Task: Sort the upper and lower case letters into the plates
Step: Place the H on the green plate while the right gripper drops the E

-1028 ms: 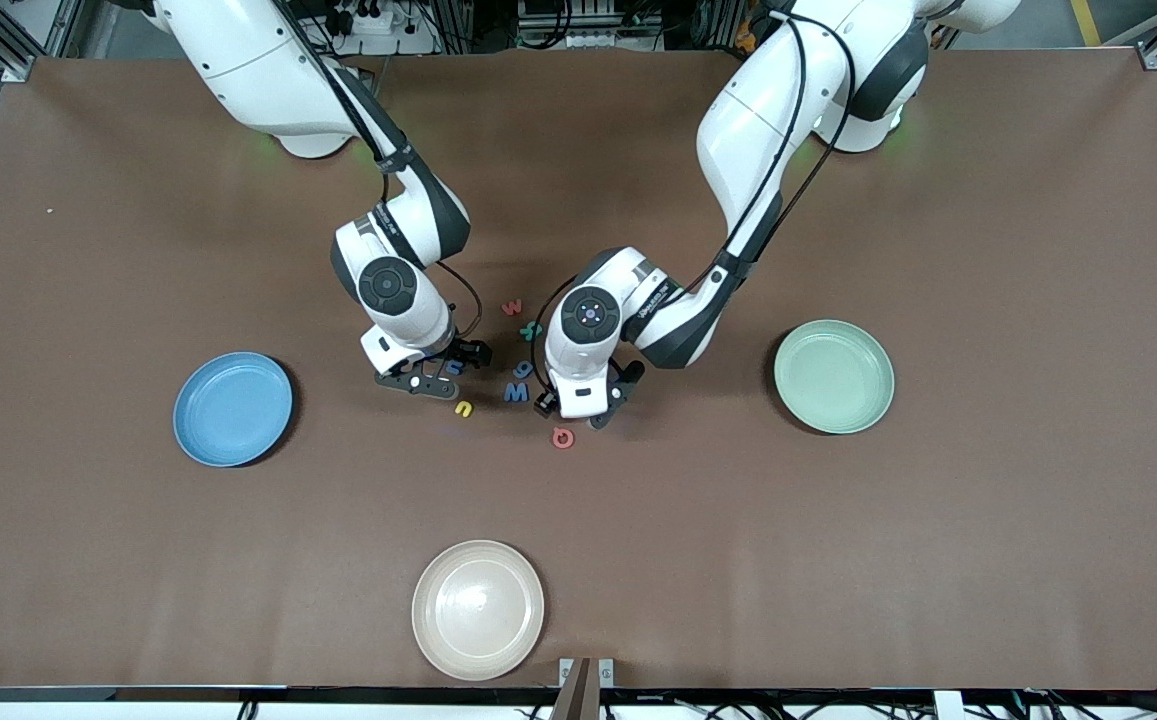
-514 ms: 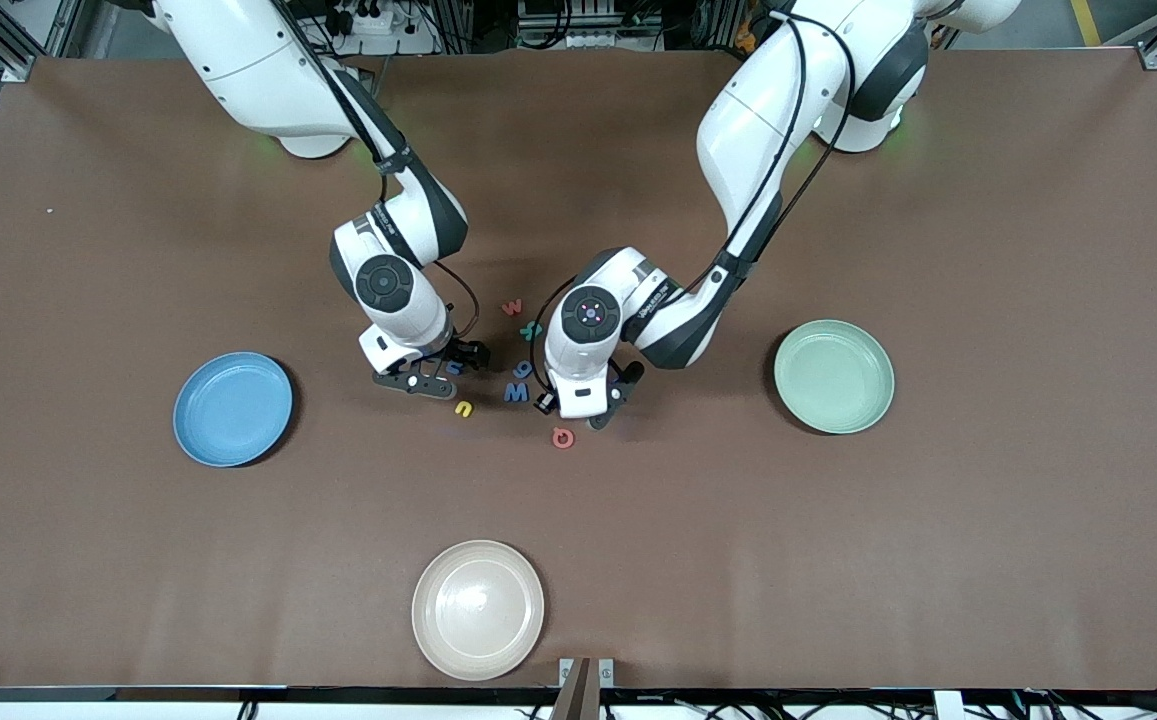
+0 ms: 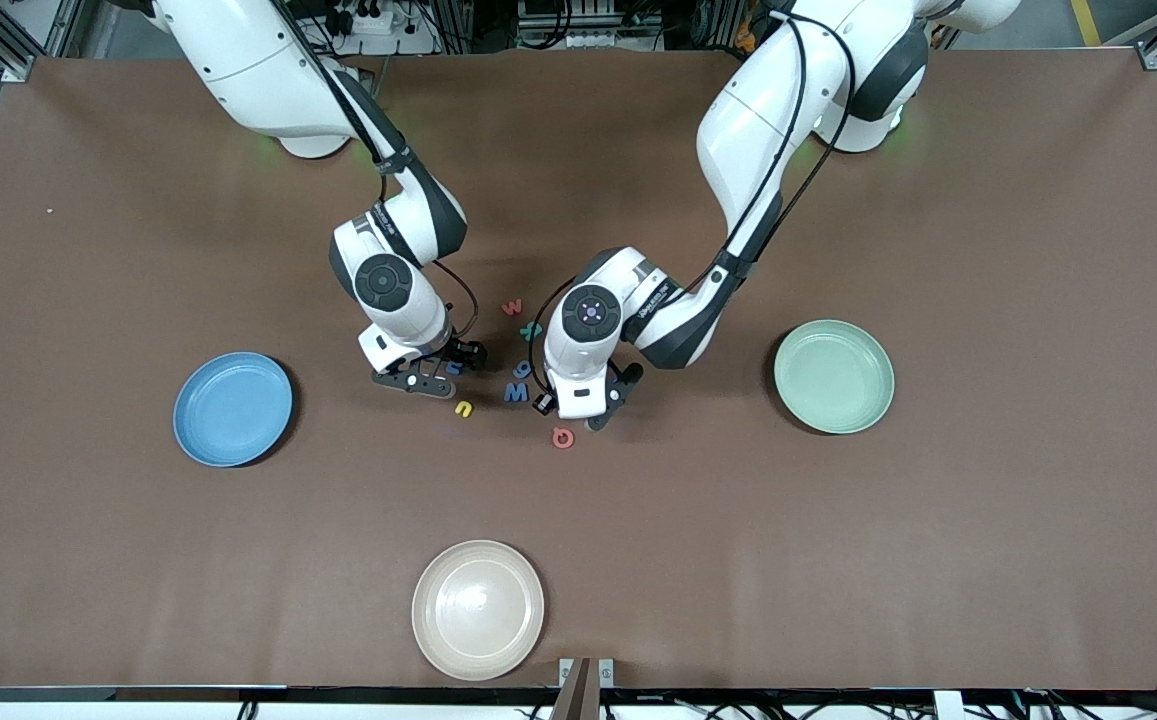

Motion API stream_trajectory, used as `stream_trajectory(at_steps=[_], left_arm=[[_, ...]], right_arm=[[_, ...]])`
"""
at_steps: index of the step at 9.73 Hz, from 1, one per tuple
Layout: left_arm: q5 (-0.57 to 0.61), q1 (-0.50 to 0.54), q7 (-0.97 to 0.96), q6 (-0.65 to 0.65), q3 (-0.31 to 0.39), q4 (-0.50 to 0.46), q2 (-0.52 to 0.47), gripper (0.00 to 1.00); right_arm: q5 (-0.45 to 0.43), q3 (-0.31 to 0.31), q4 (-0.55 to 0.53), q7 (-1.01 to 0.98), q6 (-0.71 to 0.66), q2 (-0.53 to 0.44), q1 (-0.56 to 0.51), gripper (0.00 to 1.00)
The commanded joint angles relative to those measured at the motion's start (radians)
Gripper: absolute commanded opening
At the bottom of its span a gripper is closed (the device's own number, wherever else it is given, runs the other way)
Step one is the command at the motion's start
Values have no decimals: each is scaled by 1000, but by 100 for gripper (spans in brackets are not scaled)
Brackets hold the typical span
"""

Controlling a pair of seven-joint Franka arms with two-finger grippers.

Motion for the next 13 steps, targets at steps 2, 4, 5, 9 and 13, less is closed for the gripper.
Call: stream_trajectory(at_steps=[2, 4, 5, 9, 13], left_arm=[[-27, 2, 33, -66, 1, 27, 11, 32], [-28, 16, 71, -147, -1, 24, -27, 30], [-31, 33, 109, -185, 1, 21, -46, 30], [-53, 134, 316, -354, -4, 4, -115, 26], [-36, 280, 572, -459, -2, -210, -277, 26]], right_arm=[[3, 6, -18, 0, 20, -13, -22, 0], [3, 6, -18, -3, 17, -23, -27, 0], [3, 6, -18, -4, 8, -34, -31, 0], [3, 4, -16, -128, -106, -118, -144, 0], [-16, -8, -7, -471, -226, -151, -365, 0]])
